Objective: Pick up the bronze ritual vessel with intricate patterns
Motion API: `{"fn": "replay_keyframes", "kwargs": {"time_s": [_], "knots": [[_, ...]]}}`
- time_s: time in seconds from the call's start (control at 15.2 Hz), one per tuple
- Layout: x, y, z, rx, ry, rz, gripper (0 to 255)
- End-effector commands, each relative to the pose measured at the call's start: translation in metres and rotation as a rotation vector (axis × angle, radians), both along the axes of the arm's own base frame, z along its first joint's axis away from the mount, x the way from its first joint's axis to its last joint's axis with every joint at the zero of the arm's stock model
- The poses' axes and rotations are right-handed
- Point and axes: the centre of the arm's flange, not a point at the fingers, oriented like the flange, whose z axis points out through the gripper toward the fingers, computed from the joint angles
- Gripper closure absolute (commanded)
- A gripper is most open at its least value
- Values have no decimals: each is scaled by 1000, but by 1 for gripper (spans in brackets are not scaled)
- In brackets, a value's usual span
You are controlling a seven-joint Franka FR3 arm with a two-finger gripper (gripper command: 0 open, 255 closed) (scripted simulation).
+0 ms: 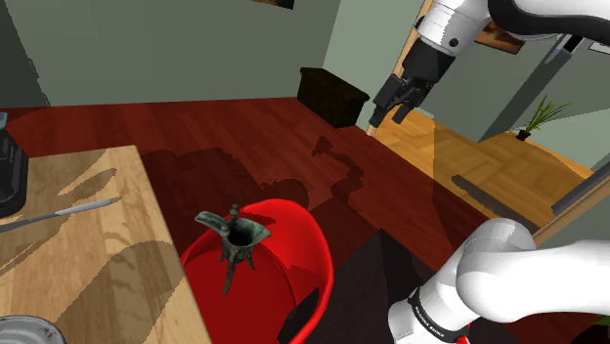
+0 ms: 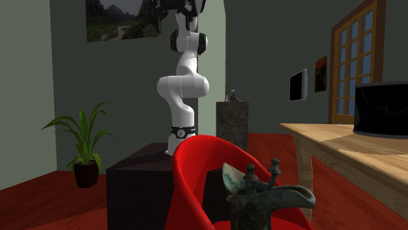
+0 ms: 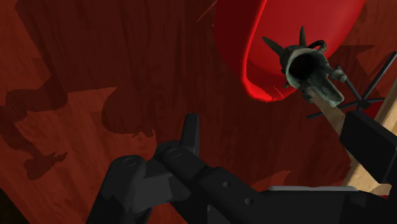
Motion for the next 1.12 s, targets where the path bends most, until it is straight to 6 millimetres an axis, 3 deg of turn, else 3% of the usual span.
{"fn": "replay_keyframes", "kwargs": {"time_s": [0.0,1.06], "knots": [[0,0,0,0,0,0,0],[23,117,-177,17,-25,-284,0]]}}
